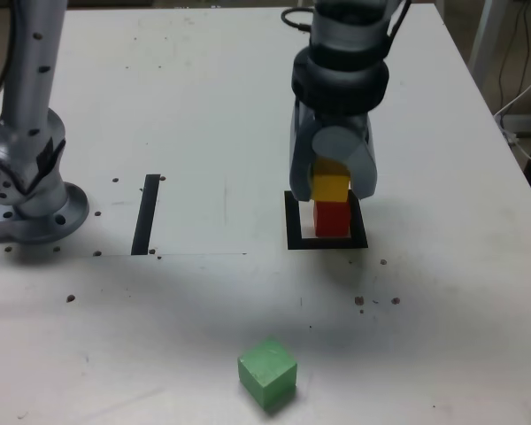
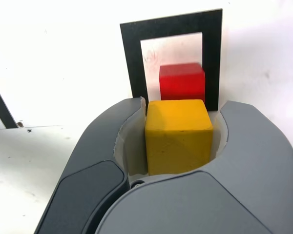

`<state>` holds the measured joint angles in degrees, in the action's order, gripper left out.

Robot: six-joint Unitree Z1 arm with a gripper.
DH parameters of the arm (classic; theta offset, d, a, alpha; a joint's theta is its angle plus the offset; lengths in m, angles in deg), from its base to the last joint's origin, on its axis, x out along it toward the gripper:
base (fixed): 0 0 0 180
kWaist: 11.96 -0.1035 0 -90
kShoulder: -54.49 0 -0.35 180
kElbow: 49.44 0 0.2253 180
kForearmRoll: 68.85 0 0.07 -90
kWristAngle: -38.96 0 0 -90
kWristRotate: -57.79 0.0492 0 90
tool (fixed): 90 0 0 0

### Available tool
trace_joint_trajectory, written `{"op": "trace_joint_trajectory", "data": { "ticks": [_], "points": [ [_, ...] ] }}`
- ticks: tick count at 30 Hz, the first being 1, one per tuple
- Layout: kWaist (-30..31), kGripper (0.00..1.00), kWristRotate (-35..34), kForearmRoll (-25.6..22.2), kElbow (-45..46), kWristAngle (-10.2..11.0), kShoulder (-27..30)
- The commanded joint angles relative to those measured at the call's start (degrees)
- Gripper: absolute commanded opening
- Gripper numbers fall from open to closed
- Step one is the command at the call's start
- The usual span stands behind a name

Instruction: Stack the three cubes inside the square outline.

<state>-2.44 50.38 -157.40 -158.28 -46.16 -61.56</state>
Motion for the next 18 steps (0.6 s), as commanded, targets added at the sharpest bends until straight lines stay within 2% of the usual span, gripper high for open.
{"op": "trace_joint_trajectory", "data": {
  "ticks": [1,10,18],
  "points": [
    [-0.2,0.17,-0.2,0.6,0.4,-0.1,-0.6],
    [-0.4,0.17,0.0,3.4,1.3,-0.5,-1.6],
    [-1.0,0.19,0.0,3.7,1.4,0.4,-2.0]
  ]
}}
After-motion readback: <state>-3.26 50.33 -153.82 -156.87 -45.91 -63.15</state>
